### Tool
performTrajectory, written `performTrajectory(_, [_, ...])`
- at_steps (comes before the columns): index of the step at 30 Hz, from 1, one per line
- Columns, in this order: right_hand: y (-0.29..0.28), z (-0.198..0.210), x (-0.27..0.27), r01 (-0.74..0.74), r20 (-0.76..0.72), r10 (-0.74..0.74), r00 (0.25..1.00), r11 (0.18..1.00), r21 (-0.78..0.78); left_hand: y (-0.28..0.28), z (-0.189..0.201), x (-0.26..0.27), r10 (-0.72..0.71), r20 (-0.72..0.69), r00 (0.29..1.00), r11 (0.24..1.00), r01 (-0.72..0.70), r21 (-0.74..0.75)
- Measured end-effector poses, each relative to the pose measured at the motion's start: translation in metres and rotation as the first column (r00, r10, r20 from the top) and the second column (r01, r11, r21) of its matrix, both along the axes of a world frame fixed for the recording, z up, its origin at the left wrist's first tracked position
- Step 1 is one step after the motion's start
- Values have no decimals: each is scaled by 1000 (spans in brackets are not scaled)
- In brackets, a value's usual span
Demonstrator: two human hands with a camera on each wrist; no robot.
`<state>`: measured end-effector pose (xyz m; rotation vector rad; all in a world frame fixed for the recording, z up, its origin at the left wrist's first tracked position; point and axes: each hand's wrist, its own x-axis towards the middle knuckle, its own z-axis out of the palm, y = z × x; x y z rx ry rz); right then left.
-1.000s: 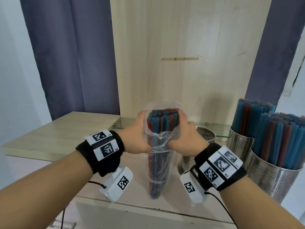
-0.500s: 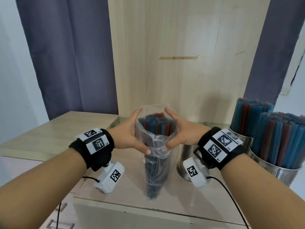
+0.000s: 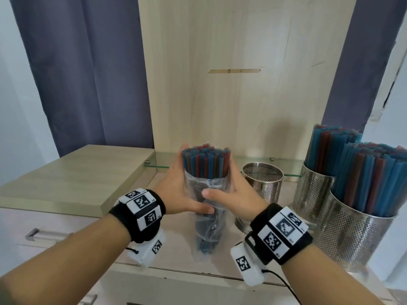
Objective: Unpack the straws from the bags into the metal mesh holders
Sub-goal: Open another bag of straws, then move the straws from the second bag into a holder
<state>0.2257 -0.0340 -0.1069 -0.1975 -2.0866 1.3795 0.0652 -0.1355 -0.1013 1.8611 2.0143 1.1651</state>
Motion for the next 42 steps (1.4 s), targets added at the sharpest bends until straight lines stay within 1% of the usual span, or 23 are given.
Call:
performTrajectory(1, [1,-3,-2,24,-12,-24,1000,1000,-4,4,-6,0,-46,66,997,999,46,5])
performTrajectory(2, [3,-6,-4,57,-7,-57,998,998,4,8,-11,0,-68,84,994,998,67,14])
performTrajectory(3, [5,-8,-5,88,5,-88,996,996,24,12,-14,1,-76,72,995,997,74,26])
performTrajectory(6, [11,-9,-3,167,76,-180,981,975,149,19,-19,1,-64,12,998,996,63,58])
performTrajectory(11, [10,0,-3,241,50,-259,965,942,235,28,-32,-6,47,-151,987,989,-24,148])
performTrajectory(12, [9,1,-4,247,48,-265,963,940,236,28,-34,-6,52,-159,986,987,-26,161])
performTrajectory(14, [7,3,-7,278,24,-289,957,938,205,30,-39,-9,59,-125,990,982,-35,186])
performTrajectory(18, [6,12,-13,425,-9,-428,904,892,152,35,-45,-11,113,-56,992,975,-100,198])
performTrajectory(21, [13,13,-18,480,-21,-482,876,868,126,40,-46,-14,141,-20,990,973,-135,189])
performTrajectory(25, [24,15,-26,501,17,-511,859,848,171,47,-51,-17,206,-36,978,963,-197,182])
performTrajectory(28, [30,21,-27,487,39,-503,863,850,202,48,-54,-20,231,-48,972,956,-217,195])
performTrajectory(30, [34,24,-28,473,63,-493,868,859,197,48,-56,-22,244,-56,968,953,-229,197])
performTrajectory(33, [40,26,-32,478,48,-491,870,863,162,48,-57,-22,256,-58,965,949,-240,205])
performTrajectory(38, [41,30,-36,502,56,-527,848,831,239,48,-56,-20,266,-50,963,943,-249,219])
performTrajectory(42, [41,31,-39,497,39,-522,852,832,248,47,-58,-22,303,-37,952,937,-291,194])
